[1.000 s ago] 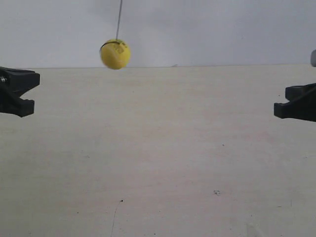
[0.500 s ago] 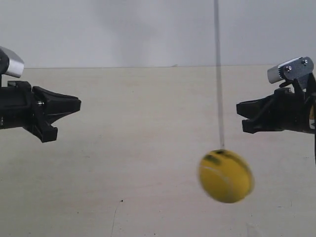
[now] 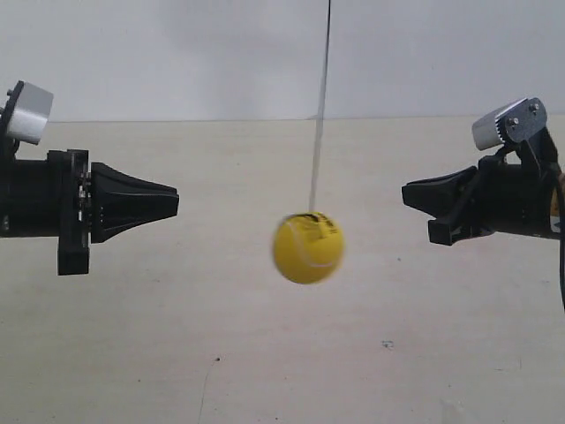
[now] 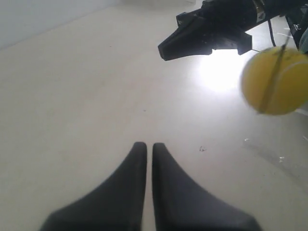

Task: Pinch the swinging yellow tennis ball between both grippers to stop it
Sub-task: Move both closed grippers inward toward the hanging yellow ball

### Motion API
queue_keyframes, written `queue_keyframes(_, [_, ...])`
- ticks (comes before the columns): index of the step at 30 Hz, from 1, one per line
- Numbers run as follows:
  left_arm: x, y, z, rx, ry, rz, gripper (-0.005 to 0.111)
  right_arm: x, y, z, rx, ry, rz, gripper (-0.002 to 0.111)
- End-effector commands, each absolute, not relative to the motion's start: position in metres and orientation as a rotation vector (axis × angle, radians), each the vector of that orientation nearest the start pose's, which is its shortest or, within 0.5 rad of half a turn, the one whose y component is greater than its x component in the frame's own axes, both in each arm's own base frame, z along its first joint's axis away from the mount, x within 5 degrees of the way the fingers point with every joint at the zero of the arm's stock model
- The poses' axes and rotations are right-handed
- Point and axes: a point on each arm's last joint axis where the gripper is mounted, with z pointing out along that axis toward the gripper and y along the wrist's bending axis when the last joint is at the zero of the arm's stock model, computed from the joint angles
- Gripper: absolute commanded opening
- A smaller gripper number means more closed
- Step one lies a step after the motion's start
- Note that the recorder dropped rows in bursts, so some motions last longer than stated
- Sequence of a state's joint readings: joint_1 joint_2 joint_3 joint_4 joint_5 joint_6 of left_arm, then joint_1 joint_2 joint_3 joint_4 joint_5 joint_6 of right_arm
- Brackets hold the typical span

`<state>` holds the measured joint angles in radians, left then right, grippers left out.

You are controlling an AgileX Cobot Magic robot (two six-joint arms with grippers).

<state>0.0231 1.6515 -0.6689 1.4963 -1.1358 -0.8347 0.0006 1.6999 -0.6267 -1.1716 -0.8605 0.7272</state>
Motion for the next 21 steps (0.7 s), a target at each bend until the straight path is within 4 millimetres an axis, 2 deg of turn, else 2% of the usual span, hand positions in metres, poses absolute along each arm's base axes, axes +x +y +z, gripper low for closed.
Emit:
queue_keyframes(1, [0.264, -0.081, 0.195, 1.036, 1.666, -0.945, 0.005, 0.286, 0.066, 0.169, -0.726, 1.867, 0.677, 0.0])
queue_keyframes(9, [0.264, -0.098, 0.201, 1.11, 1.611, -0.964, 0.005, 0.282, 0.07, 0.173, -0.767, 1.802, 0.737, 0.0])
queue_keyframes(21, [0.264, -0.099, 0.201, 1.115, 1.61, -0.959, 0.005, 0.283, 0.07, 0.175, -0.797, 1.755, 0.699, 0.0])
